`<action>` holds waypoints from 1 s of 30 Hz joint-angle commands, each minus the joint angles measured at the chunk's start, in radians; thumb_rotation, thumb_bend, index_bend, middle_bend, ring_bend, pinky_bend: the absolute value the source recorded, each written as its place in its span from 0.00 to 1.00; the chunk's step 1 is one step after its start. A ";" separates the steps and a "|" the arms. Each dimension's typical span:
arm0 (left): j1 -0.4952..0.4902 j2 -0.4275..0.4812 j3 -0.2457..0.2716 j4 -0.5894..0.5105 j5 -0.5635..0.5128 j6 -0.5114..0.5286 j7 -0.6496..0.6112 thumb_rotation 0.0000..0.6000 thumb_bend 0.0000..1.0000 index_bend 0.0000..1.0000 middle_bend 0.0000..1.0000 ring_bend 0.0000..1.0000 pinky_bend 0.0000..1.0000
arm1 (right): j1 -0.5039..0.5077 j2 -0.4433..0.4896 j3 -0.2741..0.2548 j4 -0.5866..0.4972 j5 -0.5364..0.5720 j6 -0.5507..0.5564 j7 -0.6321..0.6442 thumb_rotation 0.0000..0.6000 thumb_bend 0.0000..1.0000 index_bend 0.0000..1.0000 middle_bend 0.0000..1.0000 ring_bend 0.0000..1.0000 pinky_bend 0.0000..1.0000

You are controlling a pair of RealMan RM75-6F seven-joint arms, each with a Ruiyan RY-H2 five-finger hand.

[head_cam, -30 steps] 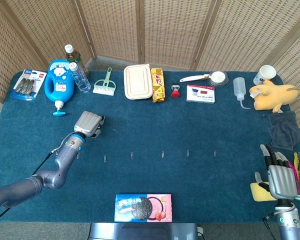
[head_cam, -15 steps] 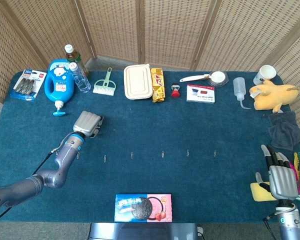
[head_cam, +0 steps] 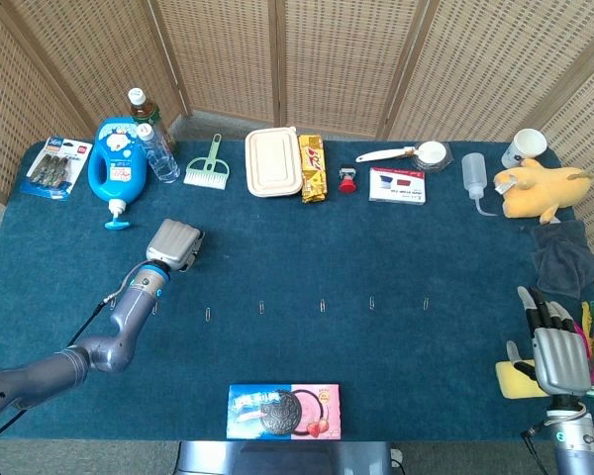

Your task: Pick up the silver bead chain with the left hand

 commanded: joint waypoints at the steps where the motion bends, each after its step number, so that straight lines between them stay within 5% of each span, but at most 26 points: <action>1: 0.000 0.001 0.002 0.000 -0.006 -0.001 0.006 1.00 0.71 0.50 1.00 1.00 1.00 | 0.000 0.000 0.000 0.000 0.000 0.000 0.000 1.00 0.39 0.00 0.08 0.17 0.15; 18: 0.006 0.016 0.002 -0.019 -0.005 0.007 -0.004 1.00 0.73 0.57 1.00 1.00 1.00 | -0.006 0.001 -0.001 -0.003 -0.006 0.009 0.008 1.00 0.39 0.00 0.08 0.17 0.15; 30: 0.031 0.099 -0.014 -0.148 0.069 0.073 -0.069 1.00 0.74 0.59 1.00 1.00 1.00 | 0.005 -0.008 -0.001 0.007 -0.015 -0.003 0.024 1.00 0.39 0.00 0.08 0.17 0.15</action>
